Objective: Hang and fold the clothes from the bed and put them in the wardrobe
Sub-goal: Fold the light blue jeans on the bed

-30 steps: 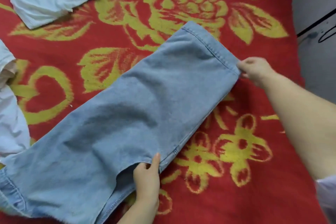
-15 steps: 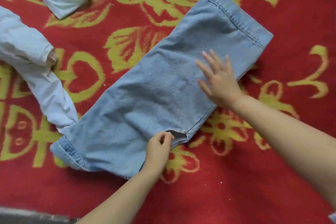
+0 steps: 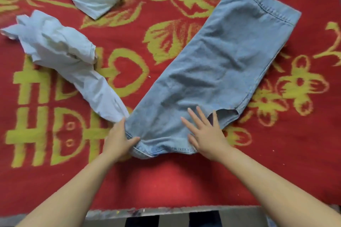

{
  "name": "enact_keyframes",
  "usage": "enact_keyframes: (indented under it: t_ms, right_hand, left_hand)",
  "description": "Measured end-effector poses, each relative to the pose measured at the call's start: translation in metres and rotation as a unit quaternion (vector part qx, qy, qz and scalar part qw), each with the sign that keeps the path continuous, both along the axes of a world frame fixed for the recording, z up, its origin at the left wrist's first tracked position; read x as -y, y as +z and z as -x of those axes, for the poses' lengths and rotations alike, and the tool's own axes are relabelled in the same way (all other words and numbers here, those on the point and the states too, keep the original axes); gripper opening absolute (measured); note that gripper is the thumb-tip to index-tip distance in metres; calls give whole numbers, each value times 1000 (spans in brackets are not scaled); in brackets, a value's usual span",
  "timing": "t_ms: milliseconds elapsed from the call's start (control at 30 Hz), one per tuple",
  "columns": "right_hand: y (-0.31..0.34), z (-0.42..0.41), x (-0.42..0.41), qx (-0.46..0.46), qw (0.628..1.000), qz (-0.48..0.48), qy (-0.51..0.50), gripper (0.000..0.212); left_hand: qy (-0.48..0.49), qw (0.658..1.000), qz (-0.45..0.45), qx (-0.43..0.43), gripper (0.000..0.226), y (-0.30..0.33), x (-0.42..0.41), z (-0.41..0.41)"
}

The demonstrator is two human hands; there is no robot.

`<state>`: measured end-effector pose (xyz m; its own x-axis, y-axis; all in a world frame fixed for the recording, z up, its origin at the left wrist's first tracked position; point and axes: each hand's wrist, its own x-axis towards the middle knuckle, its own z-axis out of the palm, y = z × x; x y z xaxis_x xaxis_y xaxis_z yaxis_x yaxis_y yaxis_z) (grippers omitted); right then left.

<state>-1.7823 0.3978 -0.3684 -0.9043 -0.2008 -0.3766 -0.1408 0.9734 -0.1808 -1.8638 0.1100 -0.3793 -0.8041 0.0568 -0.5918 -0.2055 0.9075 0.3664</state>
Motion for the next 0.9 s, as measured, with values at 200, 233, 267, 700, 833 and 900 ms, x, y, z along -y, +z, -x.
enact_keyframes:
  t_ms: [200,233,267,700,833,900]
  right_hand:
    - [-7,-21,29,190,975,-68,-91,73]
    - [-2,-23,36,171,980,-47,-89,78]
    - [4,-26,45,146,986,-16,-82,85]
    - [27,-28,120,119,974,120,-151,72]
    - [63,-30,86,268,920,261,-120,27]
    - [73,-16,53,325,867,328,-186,14]
  left_hand:
    - [-26,956,-199,215,11,20,28,39]
    - [11,934,-242,262,11,27,30,39]
    - [50,909,-278,308,13,33,30,37]
    - [345,697,-334,532,30,72,36,11]
    - [320,665,-363,568,40,94,31,2]
    - [300,665,-413,545,43,104,8,20]
